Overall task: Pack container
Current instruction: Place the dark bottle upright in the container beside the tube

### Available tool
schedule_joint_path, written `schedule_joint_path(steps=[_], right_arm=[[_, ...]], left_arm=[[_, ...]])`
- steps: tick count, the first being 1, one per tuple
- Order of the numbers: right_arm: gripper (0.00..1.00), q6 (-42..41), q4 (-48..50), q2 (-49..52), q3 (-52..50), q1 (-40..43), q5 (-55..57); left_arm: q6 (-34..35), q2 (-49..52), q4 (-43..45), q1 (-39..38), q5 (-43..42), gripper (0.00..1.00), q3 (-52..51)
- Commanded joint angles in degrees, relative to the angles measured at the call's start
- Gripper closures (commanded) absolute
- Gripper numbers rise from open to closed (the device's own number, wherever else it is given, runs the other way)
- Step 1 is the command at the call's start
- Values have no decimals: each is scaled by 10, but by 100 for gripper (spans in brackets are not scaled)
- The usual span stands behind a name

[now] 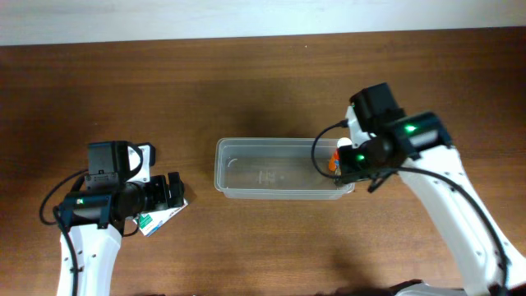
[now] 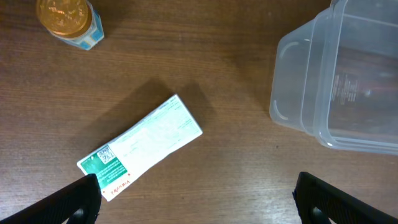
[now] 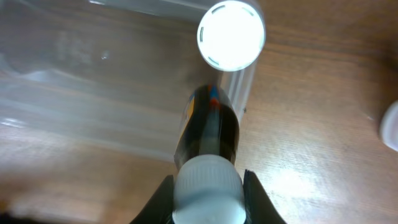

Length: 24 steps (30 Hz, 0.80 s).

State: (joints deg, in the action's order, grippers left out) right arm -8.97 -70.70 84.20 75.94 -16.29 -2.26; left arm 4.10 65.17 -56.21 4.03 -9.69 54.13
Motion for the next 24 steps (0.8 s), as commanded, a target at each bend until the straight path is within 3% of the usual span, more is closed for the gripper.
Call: schedule_joint_path(steps=[1, 8, 15, 20, 24], right_arm=[[90, 5, 43, 19, -51, -4, 8], [89, 12, 102, 73, -85, -4, 12], [64, 12, 101, 72, -83, -7, 12], [61, 12, 76, 47, -45, -19, 15], [58, 9, 30, 19, 43, -18, 24]], left_arm=[[-5, 1, 0, -2, -6, 1, 11], [-5, 1, 2, -2, -6, 1, 11], [-5, 1, 2, -2, -6, 1, 11], [-5, 1, 2, -2, -6, 1, 11], [-5, 2, 2, -2, -6, 1, 11]])
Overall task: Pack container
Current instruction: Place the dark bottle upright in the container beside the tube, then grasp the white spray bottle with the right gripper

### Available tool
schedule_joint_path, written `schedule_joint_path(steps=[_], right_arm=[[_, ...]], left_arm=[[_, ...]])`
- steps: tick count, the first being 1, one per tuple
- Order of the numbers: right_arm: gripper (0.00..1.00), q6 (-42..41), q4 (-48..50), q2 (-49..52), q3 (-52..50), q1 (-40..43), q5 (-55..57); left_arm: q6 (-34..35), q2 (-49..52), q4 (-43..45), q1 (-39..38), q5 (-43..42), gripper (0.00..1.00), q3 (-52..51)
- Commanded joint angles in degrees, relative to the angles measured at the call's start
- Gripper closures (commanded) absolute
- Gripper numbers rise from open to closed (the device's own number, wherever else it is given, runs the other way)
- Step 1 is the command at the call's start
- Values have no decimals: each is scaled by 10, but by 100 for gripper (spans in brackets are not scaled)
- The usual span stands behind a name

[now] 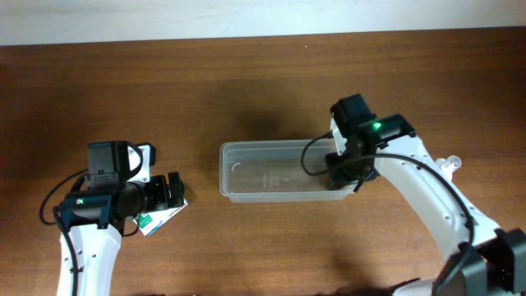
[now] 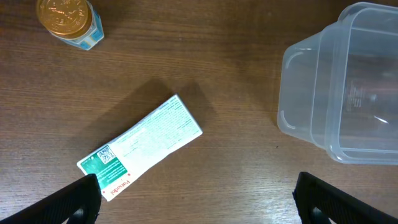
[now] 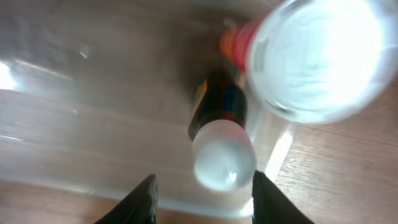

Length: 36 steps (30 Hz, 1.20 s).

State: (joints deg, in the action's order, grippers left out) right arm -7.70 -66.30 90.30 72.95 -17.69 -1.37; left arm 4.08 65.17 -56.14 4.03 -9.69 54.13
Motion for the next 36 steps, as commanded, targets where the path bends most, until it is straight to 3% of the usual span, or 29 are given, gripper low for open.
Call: schedule_joint_path(steps=[1, 4, 11, 18, 24, 27, 32, 36], right_arm=[[57, -9, -20, -47, 87, -2, 21], [42, -38, -56, -69, 165, 36, 83], [24, -49, -77, -67, 203, 229, 85], [24, -48, -79, -11, 158, 383, 44], [24, -48, -65, 69, 137, 425, 39], [25, -48, -64, 104, 137, 426, 35], [37, -48, -64, 142, 137, 426, 33], [61, -48, -64, 146, 137, 426, 33]], left_arm=[[-5, 2, 1, -2, -6, 1, 11], [-5, 2, 1, -2, -6, 1, 11], [-5, 2, 1, -2, -6, 1, 11], [-5, 2, 1, -2, -6, 1, 11], [-5, 2, 1, -2, -6, 1, 11], [-5, 2, 0, -2, -6, 1, 11], [-5, 2, 1, -2, -6, 1, 11], [-5, 2, 0, -2, -6, 1, 11]])
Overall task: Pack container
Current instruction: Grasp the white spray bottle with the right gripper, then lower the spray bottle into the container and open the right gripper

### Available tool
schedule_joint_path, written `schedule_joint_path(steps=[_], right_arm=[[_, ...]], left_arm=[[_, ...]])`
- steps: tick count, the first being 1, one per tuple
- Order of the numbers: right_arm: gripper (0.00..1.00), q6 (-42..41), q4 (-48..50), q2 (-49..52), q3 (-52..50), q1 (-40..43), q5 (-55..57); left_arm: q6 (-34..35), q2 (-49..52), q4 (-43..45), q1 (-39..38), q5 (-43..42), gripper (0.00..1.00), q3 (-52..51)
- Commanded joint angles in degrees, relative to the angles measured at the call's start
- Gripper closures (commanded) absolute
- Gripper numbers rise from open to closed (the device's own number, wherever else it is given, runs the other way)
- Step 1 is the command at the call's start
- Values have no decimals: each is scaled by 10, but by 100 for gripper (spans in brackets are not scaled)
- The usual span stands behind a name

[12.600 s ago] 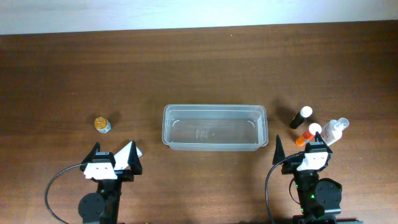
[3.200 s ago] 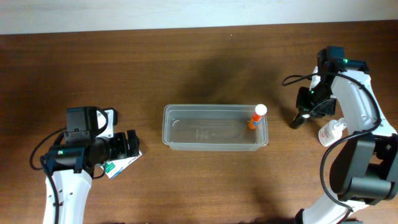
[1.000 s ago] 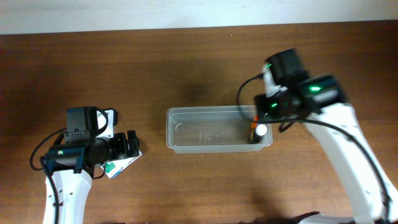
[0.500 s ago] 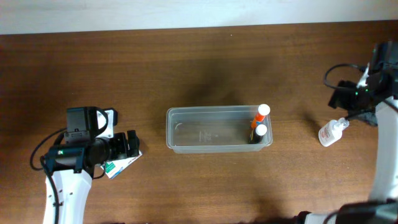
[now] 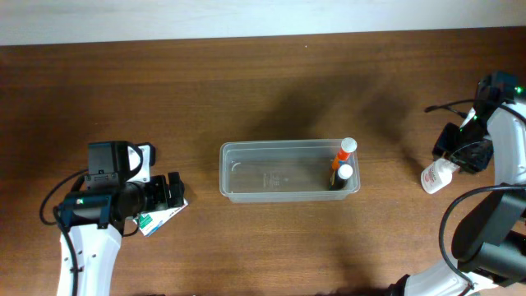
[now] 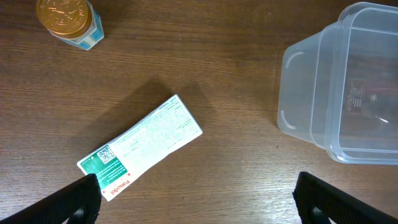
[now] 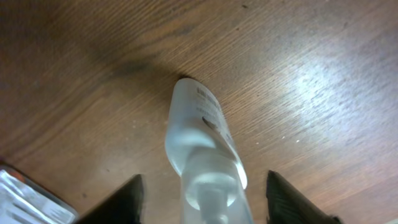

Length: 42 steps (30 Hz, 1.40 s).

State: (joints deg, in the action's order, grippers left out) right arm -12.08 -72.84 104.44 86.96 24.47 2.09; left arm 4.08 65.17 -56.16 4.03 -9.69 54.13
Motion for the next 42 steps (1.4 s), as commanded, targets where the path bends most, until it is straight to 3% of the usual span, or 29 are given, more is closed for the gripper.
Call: schedule_joint_path(steps=[1, 12, 20, 25, 31, 36, 42], right_arm=[[62, -4, 0, 4, -3, 4, -2], [88, -2, -10, -9, -2, -3, -24], [89, 12, -49, -111, 28, -70, -30], [89, 28, -100, -240, 59, -207, -37], [89, 26, -87, -315, 59, -362, -36], [89, 2, -66, -286, 58, -435, -27], [90, -46, -10, -188, 58, -447, -23]], left_arm=[[-5, 2, 1, -2, -6, 1, 11], [-5, 2, 0, -2, -6, 1, 11], [-5, 2, 0, -2, -6, 1, 11], [-5, 2, 0, -2, -6, 1, 11], [-5, 2, -1, -2, -6, 1, 11], [-5, 2, -1, -2, -6, 1, 11], [-5, 2, -1, -2, -6, 1, 11]])
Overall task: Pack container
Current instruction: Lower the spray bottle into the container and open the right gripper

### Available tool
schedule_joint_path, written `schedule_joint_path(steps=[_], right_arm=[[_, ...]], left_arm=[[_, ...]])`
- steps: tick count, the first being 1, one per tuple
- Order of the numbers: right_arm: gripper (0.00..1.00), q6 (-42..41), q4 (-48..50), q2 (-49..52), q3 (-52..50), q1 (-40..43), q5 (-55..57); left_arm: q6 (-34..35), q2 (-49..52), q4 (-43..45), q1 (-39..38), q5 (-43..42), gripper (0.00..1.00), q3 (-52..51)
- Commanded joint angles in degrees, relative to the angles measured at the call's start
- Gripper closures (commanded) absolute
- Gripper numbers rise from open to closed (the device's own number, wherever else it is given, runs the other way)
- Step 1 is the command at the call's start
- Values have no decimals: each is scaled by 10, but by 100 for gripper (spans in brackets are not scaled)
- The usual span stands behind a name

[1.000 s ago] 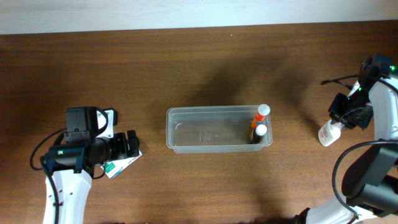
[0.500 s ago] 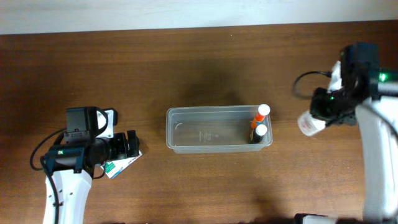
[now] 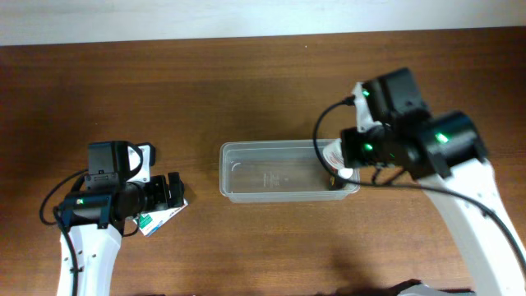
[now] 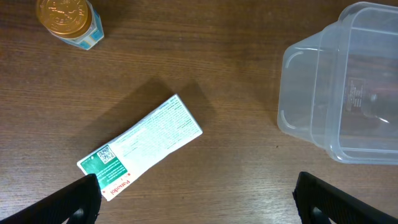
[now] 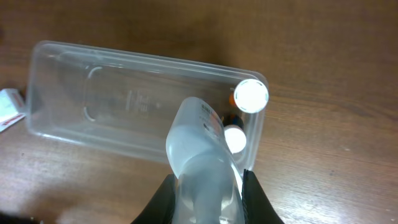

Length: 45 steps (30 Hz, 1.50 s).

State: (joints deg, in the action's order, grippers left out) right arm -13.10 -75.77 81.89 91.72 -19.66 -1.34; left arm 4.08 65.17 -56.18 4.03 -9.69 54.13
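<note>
The clear plastic container (image 3: pixel 279 171) lies in the middle of the table. Two white-capped bottles (image 5: pixel 251 96) stand in its right end. My right gripper (image 5: pixel 205 193) is shut on a clear bottle (image 5: pixel 202 146), held in the air above the container's right half (image 5: pixel 143 99). In the overhead view that bottle (image 3: pixel 332 153) shows just under the right arm. My left gripper (image 4: pixel 196 205) is open low over the table, with a green and white box (image 4: pixel 140 146) lying just ahead of its left finger and nothing between the fingers.
A small jar with a gold lid (image 4: pixel 65 18) stands on the table beyond the box, by the left arm (image 3: pixel 99 205). The container's left end (image 4: pixel 339 93) lies to the right of the left gripper. The table's far edge runs along the top (image 3: pixel 246 23).
My right gripper was open around the clear bottle lying at the far right of the table. Now it is shut on that bottle and holds it over the container. The left arm has not moved.
First my right gripper held a dark white-capped bottle at the container's right end, beside a standing bottle. Then it was open with that bottle inside. Then it stood open at the clear bottle at far right, and now holds it over the container.
</note>
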Motion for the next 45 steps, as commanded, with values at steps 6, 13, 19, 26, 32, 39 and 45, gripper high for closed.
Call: schedule_joint_path(steps=[6, 13, 19, 26, 32, 39, 45], right_arm=[[90, -54, 51, 125, 11, -6, 33], [90, -54, 66, 197, 11, -6, 37], [90, -54, 75, 232, 11, -6, 38], [74, -42, 74, 237, 11, -6, 37], [67, -37, 72, 237, 11, -6, 37], [65, -17, 72, 225, 21, -6, 50], [53, -5, 64, 140, 93, 9, 53]], left_arm=[[-5, 2, 0, -2, -6, 1, 11], [-5, 2, 0, -2, -6, 0, 11], [-5, 2, 0, -2, -6, 1, 11], [-5, 2, 0, -2, -6, 1, 11], [-5, 3, -1, -2, -6, 0, 11], [-5, 3, -1, -2, -6, 0, 11], [-5, 4, -1, -2, -6, 1, 11]])
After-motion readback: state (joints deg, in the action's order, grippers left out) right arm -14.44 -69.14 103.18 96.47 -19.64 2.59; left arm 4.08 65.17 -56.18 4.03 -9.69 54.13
